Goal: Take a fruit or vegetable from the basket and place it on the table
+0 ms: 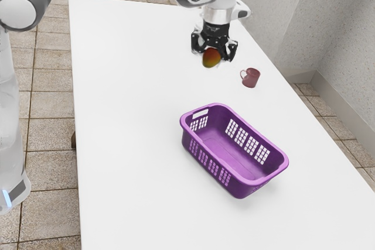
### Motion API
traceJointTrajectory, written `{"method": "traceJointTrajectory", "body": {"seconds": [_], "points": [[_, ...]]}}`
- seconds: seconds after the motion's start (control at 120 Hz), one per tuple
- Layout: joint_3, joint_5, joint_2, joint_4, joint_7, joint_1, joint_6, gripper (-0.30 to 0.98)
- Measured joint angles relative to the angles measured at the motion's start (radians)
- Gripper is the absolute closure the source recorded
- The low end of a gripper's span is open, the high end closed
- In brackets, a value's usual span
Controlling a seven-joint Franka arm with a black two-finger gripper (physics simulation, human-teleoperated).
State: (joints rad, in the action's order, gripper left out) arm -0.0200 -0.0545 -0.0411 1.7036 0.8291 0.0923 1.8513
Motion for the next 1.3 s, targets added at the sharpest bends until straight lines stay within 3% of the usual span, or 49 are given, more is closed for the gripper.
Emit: {"method": "traceJointTrajectory", "body": {"seconds": [0.158,0.425,0.542,0.642,0.742,0.858,0.992,1.142,1.183,1.258,1.3], "points": [[0.0,-0.019,0.021,0.001,-0.013,0.268,-0.048,0.47],[0.004,-0.041,0.046,-0.007,-0.032,0.597,-0.077,0.47],[0.003,-0.049,0.061,-0.009,-0.04,0.719,-0.08,0.46],[0.022,-0.064,0.065,-0.012,-0.044,0.76,-0.072,0.46],[0.037,-0.08,0.064,-0.015,-0.044,0.683,-0.063,0.46],[0.036,-0.087,0.06,-0.015,-0.045,0.465,-0.057,0.47],[0.024,-0.059,0.061,-0.014,-0.062,0.17,-0.052,0.19],[0.018,-0.046,-0.011,-0.01,-0.055,-0.138,-0.028,0.07],[0.034,-0.042,-0.042,-0.011,-0.01,-0.157,-0.022,0.05],[0.054,-0.032,-0.095,-0.011,0.134,-0.077,-0.046,0.03],[0.056,-0.016,-0.128,-0.015,0.231,-0.086,-0.081,0.02]]}}
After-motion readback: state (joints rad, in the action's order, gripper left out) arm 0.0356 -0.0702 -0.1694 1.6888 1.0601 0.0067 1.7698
